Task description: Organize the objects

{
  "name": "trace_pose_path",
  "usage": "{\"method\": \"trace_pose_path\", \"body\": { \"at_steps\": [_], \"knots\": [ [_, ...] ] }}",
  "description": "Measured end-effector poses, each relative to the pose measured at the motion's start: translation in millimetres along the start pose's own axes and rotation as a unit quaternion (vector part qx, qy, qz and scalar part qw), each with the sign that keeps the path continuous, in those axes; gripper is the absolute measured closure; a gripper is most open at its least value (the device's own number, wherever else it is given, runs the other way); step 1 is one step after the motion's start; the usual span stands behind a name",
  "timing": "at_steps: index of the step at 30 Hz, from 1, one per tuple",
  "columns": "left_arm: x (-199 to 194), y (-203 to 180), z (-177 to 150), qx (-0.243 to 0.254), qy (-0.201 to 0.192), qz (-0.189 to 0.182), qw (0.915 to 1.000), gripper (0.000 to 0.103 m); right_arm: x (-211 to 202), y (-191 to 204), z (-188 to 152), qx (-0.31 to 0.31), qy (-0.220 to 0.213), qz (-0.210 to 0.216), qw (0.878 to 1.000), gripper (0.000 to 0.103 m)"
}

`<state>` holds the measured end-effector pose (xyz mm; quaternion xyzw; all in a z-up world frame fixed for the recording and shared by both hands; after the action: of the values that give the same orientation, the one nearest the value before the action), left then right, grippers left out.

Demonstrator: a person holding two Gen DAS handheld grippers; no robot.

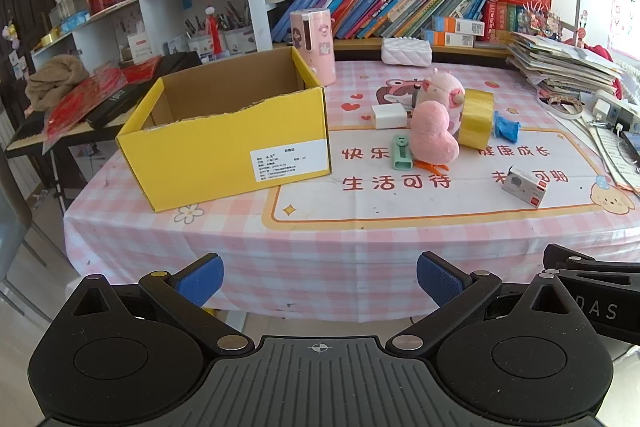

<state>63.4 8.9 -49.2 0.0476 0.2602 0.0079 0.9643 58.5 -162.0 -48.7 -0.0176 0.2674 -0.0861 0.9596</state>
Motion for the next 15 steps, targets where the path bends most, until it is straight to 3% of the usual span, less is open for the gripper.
{"method": "trace_pose_path", "body": {
  "at_steps": [15],
  "knots": [
    [1.4, -1.0, 0.3, 0.000, 0.000, -0.001, 1.0000, 0.000, 1.2, 0.2, -0.4, 0.000, -0.001, 0.001, 1.000, 0.000]
  ]
}}
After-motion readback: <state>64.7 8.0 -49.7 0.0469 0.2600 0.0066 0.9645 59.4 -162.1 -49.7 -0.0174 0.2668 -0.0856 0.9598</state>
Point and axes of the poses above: each gripper's, at about its wrist camera, not at the fingertips, and x roughly the way its jaws point, y to its left, z to its top, the point moved 7 cm from there along x, roughly the way its jaws point, and after that the axes turned 11 degrees about -y, right-handed, at the moved point
